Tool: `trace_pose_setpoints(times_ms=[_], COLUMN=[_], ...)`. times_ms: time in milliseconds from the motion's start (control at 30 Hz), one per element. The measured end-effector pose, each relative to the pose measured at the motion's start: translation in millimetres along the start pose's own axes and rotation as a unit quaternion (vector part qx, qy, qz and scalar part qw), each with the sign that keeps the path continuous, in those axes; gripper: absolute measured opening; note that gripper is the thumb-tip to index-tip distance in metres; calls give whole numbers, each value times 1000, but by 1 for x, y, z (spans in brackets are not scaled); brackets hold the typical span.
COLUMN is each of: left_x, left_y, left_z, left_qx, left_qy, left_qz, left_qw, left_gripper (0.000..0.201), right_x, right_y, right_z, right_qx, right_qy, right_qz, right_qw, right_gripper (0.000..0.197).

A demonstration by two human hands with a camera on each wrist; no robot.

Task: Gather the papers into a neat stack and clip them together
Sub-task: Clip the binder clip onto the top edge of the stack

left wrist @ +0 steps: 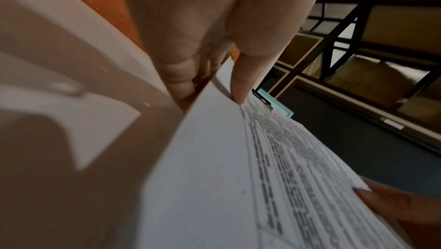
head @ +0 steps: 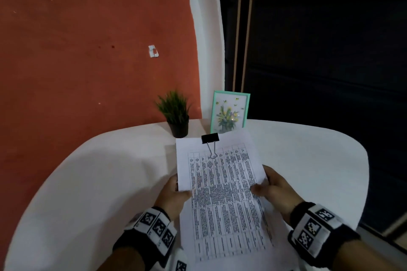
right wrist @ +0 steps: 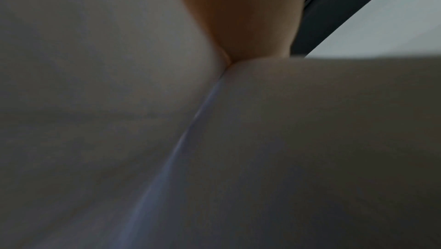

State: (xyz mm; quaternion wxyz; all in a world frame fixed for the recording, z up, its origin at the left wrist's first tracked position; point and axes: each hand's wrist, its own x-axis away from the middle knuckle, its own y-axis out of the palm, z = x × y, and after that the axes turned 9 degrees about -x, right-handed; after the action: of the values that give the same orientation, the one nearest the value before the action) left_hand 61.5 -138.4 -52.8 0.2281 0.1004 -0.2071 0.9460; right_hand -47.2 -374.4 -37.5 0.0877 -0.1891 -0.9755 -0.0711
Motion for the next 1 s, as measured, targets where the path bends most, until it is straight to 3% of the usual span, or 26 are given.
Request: trace_pose_setpoints(times_ms=[200, 333, 433, 533, 600, 733, 1000], left_x=[-33, -51, -53, -47, -44, -40, -36], left_y=[20, 26, 26, 27, 28, 30, 34], left_z=[3, -3, -1, 9, 15, 22, 22], left_qx=[-85, -161, -244, -338, -366, -405, -406], left_qy=[-9, -10, -10, -22, -28, -32, -46], left_qz=[-14, 17, 22, 3, -21, -56, -66], left_qw=[996, 987, 970, 941, 930, 912, 910], left_gripper=[66, 65, 70, 89, 87, 74, 80], right_x=[-40, -52, -55, -52, -50, -49, -53], right_y=[-18, -19, -14, -9, -7, -2, 0], right_z=[22, 22, 10, 0, -5, -10, -12], right_qx=[94, 221, 361, 461, 497, 529, 553], right_qy=[49, 89, 110, 124, 139, 140, 142], right_qz=[86, 107, 77, 65, 42, 3, -27], right_qw=[991, 965, 923, 876, 856, 837, 821], right_gripper=[28, 31, 55, 70, 74, 60, 55])
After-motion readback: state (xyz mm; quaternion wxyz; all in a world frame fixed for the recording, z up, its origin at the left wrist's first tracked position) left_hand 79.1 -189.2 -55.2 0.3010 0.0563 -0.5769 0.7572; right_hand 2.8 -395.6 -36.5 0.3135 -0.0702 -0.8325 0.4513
